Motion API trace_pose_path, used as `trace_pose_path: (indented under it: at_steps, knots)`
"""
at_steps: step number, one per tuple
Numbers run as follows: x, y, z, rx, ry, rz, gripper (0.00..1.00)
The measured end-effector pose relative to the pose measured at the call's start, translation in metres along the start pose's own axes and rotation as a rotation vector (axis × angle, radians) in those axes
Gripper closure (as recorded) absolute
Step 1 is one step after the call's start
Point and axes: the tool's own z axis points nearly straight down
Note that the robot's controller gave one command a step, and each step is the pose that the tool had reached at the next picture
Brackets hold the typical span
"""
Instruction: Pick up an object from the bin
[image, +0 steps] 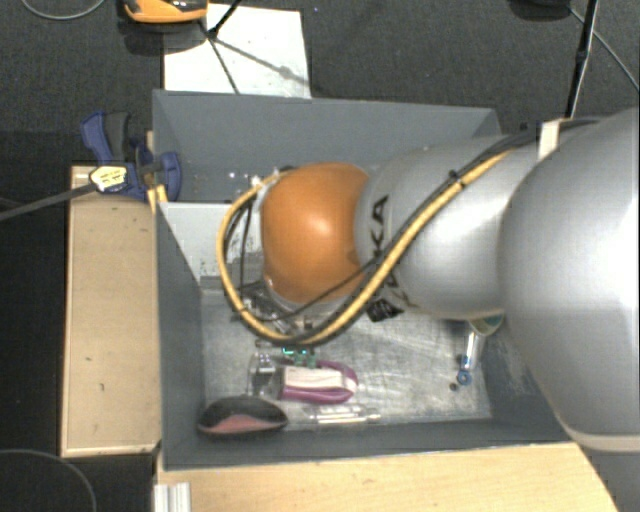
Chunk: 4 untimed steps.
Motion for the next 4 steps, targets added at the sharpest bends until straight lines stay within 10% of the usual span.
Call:
trace_pose_path:
  at_steps: [1,2,4]
  knots:
    - [0.028,-0.061,0.083,-0.001,-0.016,-0.16,0.0]
    - [0.034,-0.043,0.083,0.001,-0.017,-0.102,0.0]
    - [0.029,0.022,0.082,0.001,-0.017,-0.399,0.0]
